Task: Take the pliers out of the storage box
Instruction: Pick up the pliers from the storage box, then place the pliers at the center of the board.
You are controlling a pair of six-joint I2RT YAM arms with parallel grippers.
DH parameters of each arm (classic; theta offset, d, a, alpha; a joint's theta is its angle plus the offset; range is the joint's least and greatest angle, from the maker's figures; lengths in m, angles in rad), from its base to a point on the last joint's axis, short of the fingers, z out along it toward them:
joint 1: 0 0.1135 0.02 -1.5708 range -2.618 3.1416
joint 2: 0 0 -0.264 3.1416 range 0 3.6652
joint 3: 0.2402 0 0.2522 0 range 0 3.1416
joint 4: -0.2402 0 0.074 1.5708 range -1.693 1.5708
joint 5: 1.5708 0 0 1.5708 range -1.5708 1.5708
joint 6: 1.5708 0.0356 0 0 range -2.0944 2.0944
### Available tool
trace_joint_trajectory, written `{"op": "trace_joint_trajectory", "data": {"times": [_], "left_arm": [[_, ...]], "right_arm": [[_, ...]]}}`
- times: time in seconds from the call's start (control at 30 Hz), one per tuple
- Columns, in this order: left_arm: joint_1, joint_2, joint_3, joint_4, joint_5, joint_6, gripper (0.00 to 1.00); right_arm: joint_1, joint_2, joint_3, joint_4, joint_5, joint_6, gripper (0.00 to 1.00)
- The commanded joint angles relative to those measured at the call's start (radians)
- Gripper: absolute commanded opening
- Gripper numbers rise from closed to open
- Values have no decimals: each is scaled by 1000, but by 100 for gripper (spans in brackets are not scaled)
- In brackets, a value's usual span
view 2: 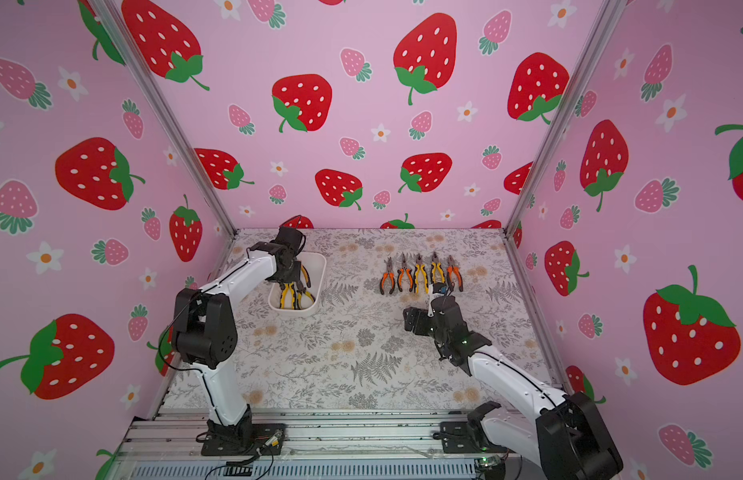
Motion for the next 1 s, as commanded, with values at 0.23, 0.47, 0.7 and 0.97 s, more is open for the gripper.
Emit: {"op": "trace_joint_trajectory", "data": {"times": [0.23, 0.47, 0.7, 0.97], "left_arm": [[-47, -304, -248, 142, 120, -77, 0], [-166, -593, -529, 267, 253, -128, 0], [-287, -822, -798, 390, 193, -242, 0], [-455, -920, -953, 438, 65, -325, 0]], "right_arm": [[-4, -16, -13, 27, -22, 2, 87], [4, 29, 24, 19, -60, -18, 83], [190, 92, 206, -212, 84, -37, 82], [458, 287, 452, -370, 83, 84, 82]]}}
